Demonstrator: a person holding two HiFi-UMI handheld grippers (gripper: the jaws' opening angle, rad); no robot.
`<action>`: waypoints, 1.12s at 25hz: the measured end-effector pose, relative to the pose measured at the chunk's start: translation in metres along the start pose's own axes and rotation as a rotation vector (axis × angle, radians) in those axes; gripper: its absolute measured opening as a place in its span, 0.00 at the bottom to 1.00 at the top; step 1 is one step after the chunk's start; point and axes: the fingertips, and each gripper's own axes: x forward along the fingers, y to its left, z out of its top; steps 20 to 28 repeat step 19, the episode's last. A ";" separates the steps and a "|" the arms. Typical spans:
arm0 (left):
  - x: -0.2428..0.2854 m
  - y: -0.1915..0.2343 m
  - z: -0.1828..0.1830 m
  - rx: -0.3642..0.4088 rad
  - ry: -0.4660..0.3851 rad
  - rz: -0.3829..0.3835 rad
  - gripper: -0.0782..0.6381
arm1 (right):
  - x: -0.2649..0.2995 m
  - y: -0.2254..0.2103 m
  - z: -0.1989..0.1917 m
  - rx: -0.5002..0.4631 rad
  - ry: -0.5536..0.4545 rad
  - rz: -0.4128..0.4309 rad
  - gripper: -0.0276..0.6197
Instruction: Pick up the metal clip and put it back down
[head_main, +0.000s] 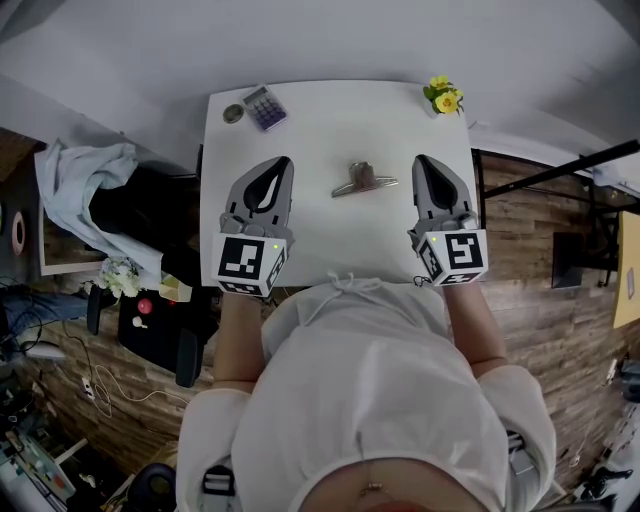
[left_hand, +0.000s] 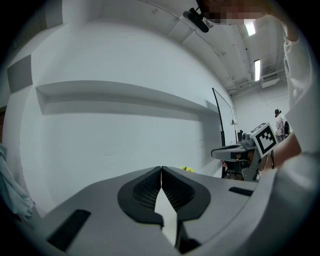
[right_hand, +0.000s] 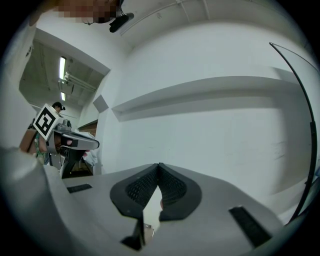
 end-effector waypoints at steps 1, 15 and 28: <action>0.000 0.001 0.000 0.000 0.001 0.001 0.14 | 0.001 0.001 -0.001 -0.002 0.003 0.004 0.04; 0.002 0.004 -0.005 -0.026 0.009 0.003 0.14 | 0.009 0.007 -0.008 -0.007 0.024 0.010 0.04; 0.003 0.003 -0.007 -0.027 0.012 0.003 0.14 | 0.009 0.005 -0.010 0.007 0.025 0.004 0.04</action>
